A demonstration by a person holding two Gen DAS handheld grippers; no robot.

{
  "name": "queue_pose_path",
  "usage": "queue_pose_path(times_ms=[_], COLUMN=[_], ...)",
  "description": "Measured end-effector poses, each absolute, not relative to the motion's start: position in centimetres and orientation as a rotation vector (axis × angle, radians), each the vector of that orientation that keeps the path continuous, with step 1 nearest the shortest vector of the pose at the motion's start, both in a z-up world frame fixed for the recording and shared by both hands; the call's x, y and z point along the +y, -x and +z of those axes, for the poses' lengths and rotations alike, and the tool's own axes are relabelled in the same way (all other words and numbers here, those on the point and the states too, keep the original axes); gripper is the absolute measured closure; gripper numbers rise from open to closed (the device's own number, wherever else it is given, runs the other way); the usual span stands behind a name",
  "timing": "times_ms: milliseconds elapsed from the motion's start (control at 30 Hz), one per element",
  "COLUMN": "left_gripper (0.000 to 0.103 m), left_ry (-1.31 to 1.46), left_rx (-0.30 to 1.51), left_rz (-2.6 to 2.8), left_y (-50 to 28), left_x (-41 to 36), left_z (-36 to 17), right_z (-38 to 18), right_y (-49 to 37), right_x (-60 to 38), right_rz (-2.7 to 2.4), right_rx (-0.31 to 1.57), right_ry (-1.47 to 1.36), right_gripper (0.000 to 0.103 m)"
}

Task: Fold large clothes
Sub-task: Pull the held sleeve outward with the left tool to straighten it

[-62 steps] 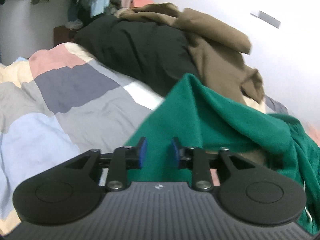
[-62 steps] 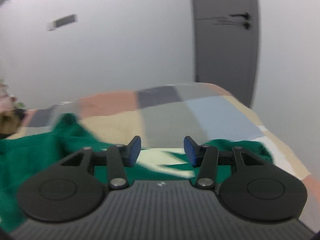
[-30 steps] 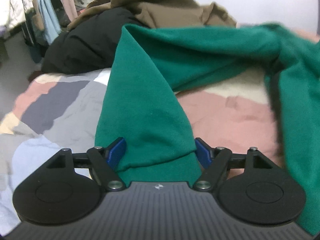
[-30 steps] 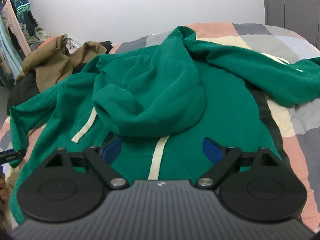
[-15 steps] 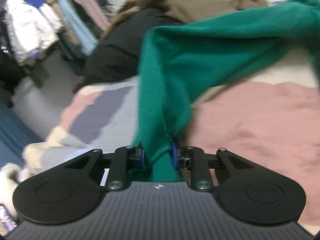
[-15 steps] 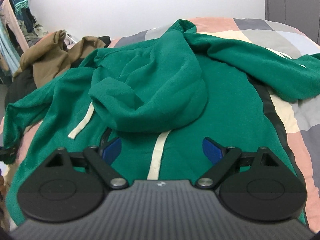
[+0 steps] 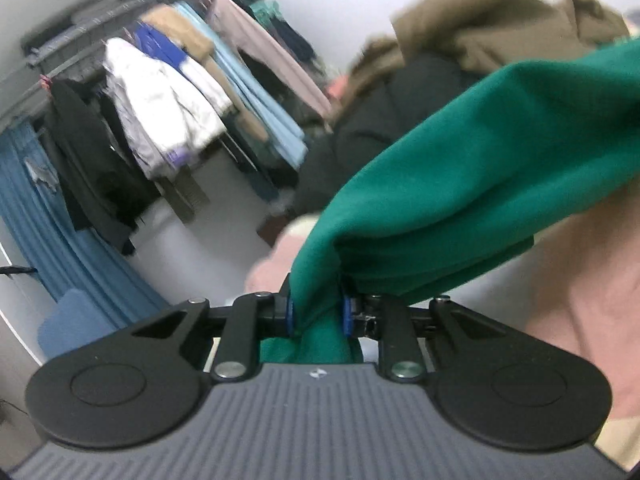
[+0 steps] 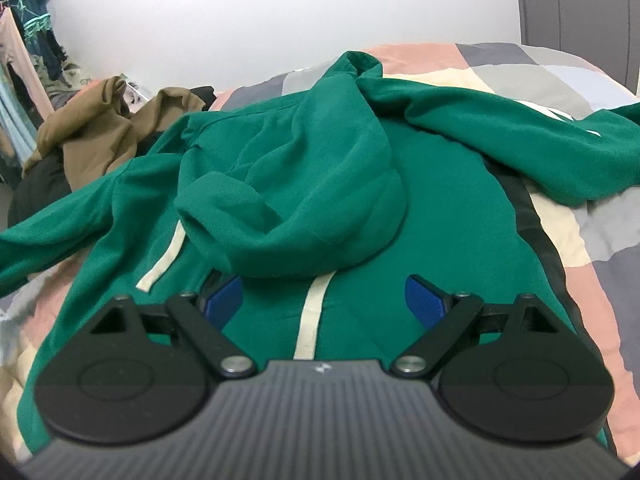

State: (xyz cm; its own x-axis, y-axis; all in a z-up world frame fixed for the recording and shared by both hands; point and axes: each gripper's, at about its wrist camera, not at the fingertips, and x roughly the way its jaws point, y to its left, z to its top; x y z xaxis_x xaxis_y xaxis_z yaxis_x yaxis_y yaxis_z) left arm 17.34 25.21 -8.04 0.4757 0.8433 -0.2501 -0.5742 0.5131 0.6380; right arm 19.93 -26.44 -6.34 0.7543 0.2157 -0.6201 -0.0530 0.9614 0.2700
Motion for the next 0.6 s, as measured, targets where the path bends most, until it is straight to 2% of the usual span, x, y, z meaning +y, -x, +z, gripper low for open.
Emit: queue_pose_path(times_ms=[167, 367, 433, 467, 500, 567, 600], left_gripper=[0.078, 0.074, 0.068, 0.062, 0.051, 0.039, 0.038], left_ry=[-0.479, -0.343, -0.313, -0.299, -0.268, -0.172, -0.13], left_rx=[0.773, 0.765, 0.752, 0.75, 0.744, 0.723, 0.712], left_rz=[0.824, 0.796, 0.783, 0.78, 0.772, 0.731, 0.714], left_y=[-18.8, -18.0, -17.7, -17.5, -17.3, -16.4, -15.9], left_x=[26.9, 27.5, 27.0, 26.6, 26.2, 25.2, 24.6], left_z=[-10.6, -9.2, -8.5, -8.0, -7.5, -6.3, -5.7], right_z=[-6.6, -6.6, -6.5, -6.5, -6.4, -6.2, -6.1], right_y=[-20.2, -20.2, -20.2, -20.1, -20.0, -19.8, -19.7], right_x=[-26.3, -26.2, -26.0, -25.9, -25.7, -25.4, -25.2], right_rz=[0.141, 0.155, 0.167, 0.174, 0.183, 0.196, 0.201], right_rx=[0.711, 0.714, 0.71, 0.708, 0.704, 0.699, 0.696], right_ry=[-0.231, -0.228, -0.227, -0.226, -0.225, -0.217, -0.208], right_gripper=[0.014, 0.014, 0.014, 0.014, 0.014, 0.014, 0.014])
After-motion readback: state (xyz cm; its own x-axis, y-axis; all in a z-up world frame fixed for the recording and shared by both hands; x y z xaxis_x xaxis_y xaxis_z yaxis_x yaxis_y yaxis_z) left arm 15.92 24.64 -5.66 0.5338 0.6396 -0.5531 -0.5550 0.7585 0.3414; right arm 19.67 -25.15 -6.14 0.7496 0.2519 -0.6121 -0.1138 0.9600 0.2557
